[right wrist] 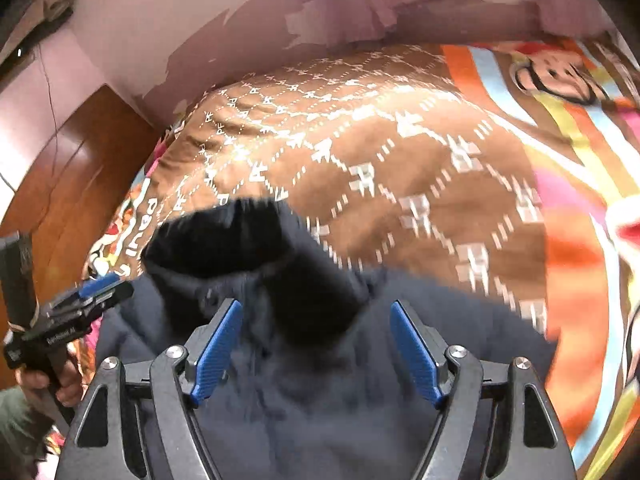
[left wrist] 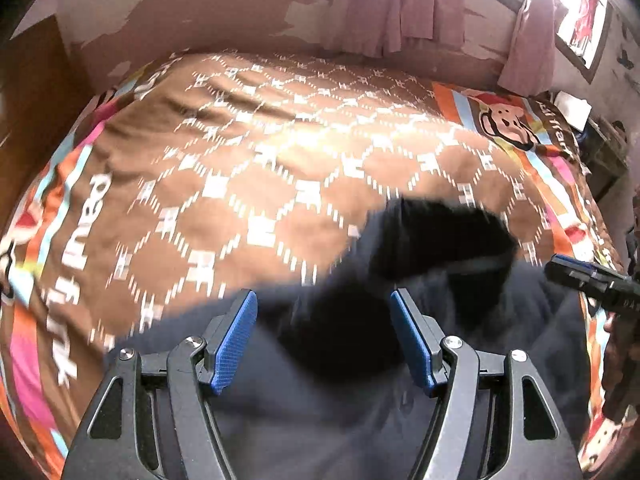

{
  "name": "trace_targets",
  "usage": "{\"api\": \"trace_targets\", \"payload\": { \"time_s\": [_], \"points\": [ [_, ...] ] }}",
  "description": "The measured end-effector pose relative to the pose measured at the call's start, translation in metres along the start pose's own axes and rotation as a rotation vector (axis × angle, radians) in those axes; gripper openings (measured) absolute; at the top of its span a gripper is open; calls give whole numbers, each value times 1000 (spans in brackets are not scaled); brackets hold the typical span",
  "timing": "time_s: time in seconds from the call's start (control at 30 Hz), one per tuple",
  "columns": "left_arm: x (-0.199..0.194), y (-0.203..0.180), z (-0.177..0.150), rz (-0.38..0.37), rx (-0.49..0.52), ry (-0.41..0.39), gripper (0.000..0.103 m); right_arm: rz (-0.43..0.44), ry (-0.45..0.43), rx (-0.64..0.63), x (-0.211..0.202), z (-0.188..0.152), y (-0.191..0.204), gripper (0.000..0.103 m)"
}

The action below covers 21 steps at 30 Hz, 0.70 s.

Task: Fold large clothes
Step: 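Grasp the jacket hem with the right tool while the left tool grasps the hem beside it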

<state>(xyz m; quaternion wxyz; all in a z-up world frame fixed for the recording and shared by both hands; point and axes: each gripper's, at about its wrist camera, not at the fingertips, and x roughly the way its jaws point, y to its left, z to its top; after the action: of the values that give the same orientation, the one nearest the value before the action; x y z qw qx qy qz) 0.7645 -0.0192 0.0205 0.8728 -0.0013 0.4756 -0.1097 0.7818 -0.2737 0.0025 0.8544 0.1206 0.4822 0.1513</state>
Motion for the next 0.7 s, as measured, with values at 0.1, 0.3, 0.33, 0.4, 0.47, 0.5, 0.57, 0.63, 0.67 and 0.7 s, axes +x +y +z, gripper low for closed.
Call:
{"api": "trace_targets", "payload": {
  "time_s": [0.1,0.3,0.33,0.4,0.47,0.5,0.57,0.63,0.67,0.7],
  "points": [
    [24,-3,24,-7,-3,39,63,1,36,-18,24,23,7,59],
    [54,-4,34,3,20,95,33,-54,66,-63,63,42,19,34],
    [56,-5,35,0,20,96,20,-51,65,-60,65,43,19,26],
    [54,-3,35,-20,8,89,11,-49,61,-63,66,43,20,13],
    [48,-3,34,-27,10,68,6,-34,46,-76,60,39,22,9],
    [44,-3,33,-35,13,60,6,-22,33,-88,55,37,23,9],
    [32,0,30,-79,0,35,5,5,15,-117,43,31,24,8],
    [19,9,26,-141,-17,20,4,34,0,-156,26,24,25,8],
    [13,13,26,-164,-19,18,4,41,-1,-166,21,22,25,8],
    [8,14,26,-178,-17,18,4,53,1,-182,12,17,23,7]
  ]
}}
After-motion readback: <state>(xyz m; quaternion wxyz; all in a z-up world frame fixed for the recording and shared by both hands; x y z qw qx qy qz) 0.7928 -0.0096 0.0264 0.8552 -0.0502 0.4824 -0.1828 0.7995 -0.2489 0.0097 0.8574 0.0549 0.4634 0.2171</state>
